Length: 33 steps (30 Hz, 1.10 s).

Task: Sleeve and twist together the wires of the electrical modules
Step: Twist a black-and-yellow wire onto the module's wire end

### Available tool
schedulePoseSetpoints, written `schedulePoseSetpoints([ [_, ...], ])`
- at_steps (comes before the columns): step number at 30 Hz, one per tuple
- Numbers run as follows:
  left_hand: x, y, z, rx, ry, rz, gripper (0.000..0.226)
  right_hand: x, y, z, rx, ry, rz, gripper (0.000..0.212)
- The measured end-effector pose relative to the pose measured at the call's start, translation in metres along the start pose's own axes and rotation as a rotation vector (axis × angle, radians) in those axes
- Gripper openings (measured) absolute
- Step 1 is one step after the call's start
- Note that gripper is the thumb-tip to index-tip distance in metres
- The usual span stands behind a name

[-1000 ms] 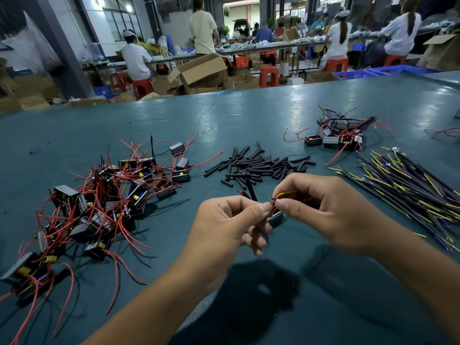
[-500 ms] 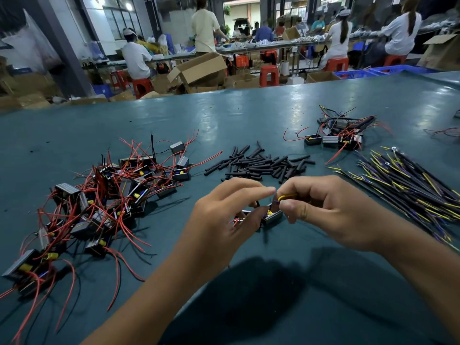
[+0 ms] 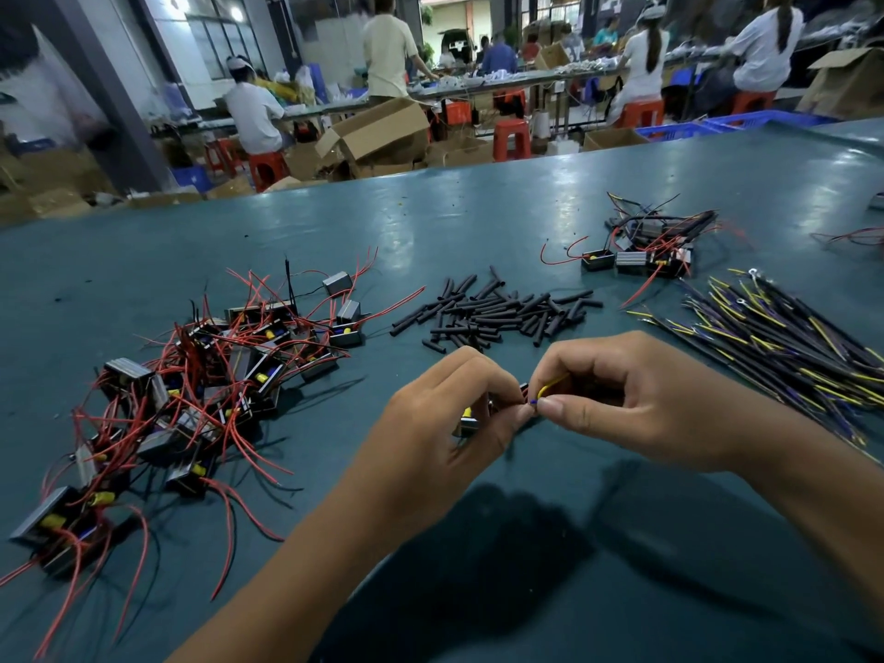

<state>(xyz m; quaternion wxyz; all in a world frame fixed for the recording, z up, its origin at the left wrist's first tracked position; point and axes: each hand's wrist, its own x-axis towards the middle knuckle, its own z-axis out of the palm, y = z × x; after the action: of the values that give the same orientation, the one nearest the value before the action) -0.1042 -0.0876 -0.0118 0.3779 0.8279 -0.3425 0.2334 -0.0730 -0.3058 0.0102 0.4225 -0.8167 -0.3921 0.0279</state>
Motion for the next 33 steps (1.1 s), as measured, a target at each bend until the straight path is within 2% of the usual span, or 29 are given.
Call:
schedulePoseSetpoints([
  [16, -0.0037, 0.0025, 0.0025, 0.051, -0.022, -0.059, 0.012, 0.0018, 0.0005, -0.0001, -0.091, -0.019, -0.037, 0.009],
  [30, -0.0020, 0.0012, -0.0009, 0.088, 0.065, 0.041, 0.008, 0.0012, 0.0009, -0.0005, -0.054, 0.017, -0.055, 0.006],
  [33, -0.0017, 0.0026, 0.0002, 0.091, 0.070, 0.052, 0.013, 0.0001, 0.0018, -0.0002, -0.042, 0.018, -0.050, 0.006],
])
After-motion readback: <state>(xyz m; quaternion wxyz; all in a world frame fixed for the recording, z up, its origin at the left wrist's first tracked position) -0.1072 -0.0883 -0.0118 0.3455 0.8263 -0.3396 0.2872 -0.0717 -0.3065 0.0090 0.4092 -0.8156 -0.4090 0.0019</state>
